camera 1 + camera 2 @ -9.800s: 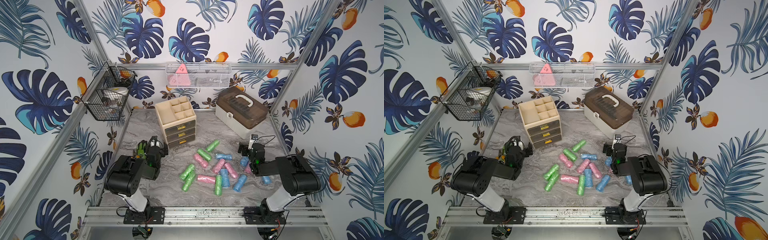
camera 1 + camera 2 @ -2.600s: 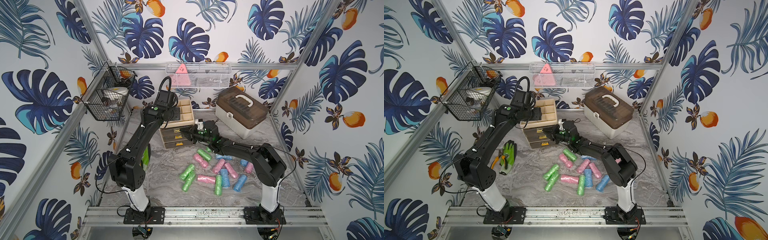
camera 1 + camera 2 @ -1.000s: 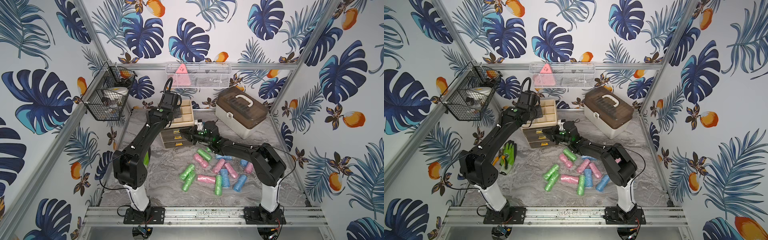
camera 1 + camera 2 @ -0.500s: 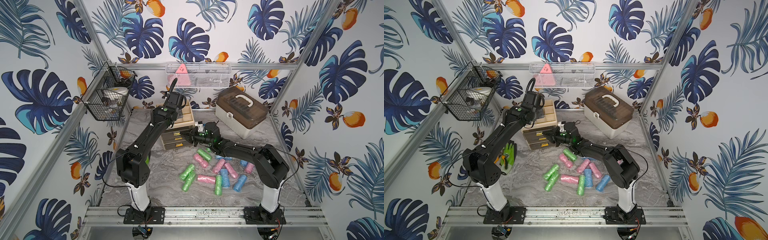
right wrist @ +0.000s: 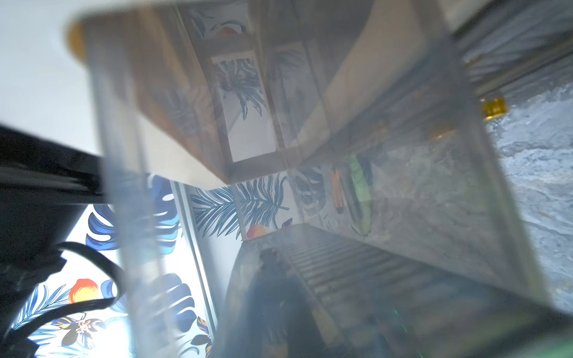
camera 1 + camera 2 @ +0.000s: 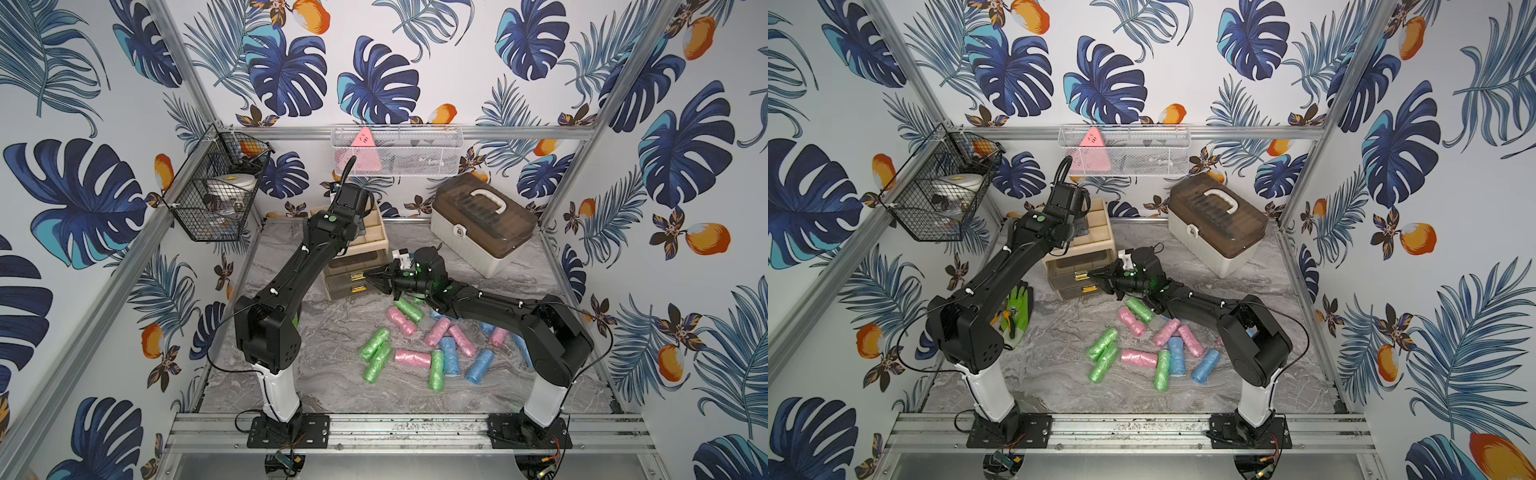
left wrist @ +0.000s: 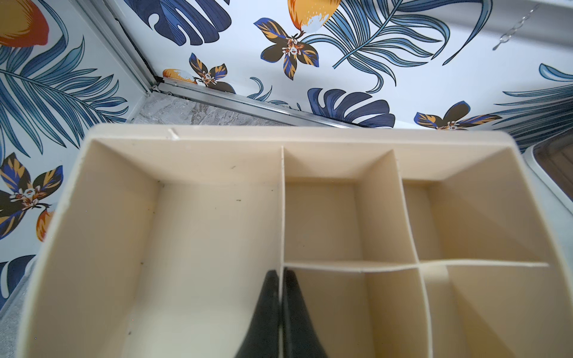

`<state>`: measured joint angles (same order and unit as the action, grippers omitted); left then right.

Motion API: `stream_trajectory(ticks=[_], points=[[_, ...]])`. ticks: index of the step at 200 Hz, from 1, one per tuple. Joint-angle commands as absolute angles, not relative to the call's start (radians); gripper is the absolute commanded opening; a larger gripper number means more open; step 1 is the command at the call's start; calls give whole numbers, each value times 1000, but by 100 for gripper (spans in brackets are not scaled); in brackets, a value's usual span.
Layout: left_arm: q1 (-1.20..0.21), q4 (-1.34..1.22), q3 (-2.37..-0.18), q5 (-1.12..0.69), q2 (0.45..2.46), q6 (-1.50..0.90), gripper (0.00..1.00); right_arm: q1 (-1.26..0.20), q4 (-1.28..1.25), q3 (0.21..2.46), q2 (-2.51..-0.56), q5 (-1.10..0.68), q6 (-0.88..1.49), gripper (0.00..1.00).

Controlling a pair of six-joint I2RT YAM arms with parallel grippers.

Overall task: Sort the rolls of trash bags by color and place them into the drawer
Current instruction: Open the drawer in the storage box.

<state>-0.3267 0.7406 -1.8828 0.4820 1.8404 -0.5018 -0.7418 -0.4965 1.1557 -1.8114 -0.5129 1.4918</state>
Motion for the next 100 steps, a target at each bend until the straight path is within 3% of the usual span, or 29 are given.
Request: stream_trajectory(ticks=[1, 100], points=[[-327, 662, -1886, 552, 1837, -502, 0, -747, -476, 1110, -1787, -535, 1519, 0], [-327, 666, -1878, 560, 1846, -480, 0, -770, -485, 1021, -1706, -520, 1536, 0]])
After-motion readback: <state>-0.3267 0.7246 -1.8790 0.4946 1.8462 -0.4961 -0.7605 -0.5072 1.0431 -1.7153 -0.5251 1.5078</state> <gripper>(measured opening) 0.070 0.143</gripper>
